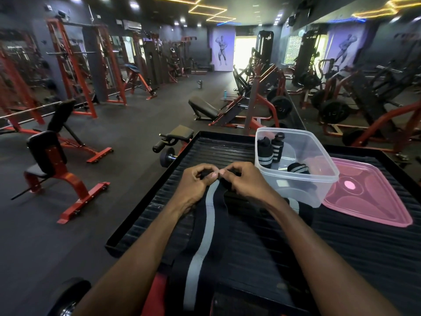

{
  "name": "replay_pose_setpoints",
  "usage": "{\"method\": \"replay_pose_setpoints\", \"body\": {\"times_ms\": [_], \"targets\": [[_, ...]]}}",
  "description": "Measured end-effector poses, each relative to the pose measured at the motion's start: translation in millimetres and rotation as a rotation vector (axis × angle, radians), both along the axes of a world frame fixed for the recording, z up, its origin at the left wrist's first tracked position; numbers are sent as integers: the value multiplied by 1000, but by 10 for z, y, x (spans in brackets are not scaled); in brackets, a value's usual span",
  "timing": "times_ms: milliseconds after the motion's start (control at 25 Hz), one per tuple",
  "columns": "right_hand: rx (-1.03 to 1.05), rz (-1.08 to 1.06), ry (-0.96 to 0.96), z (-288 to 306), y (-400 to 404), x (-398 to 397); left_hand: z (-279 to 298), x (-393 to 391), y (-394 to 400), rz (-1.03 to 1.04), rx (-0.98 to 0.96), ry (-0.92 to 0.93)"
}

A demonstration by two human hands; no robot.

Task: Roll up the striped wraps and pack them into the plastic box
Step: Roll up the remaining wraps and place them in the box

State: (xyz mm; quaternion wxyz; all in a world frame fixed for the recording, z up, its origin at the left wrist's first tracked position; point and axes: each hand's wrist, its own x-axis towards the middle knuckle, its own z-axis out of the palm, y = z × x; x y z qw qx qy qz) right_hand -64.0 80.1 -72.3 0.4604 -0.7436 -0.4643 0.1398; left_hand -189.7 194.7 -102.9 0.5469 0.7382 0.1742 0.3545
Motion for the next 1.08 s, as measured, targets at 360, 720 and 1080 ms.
{"method": "replay_pose_setpoints", "body": {"times_ms": [360,720,1080], "targets": [[150,-42,-69,7,-8,-47,-33,19,9,34,-64,21],[149,-31,-78,22,-16,-67,2,20,-28,-35,-351,-29],[19,-33,-183,11,-40,-88,-22,27,-22,23,-111,3]]}}
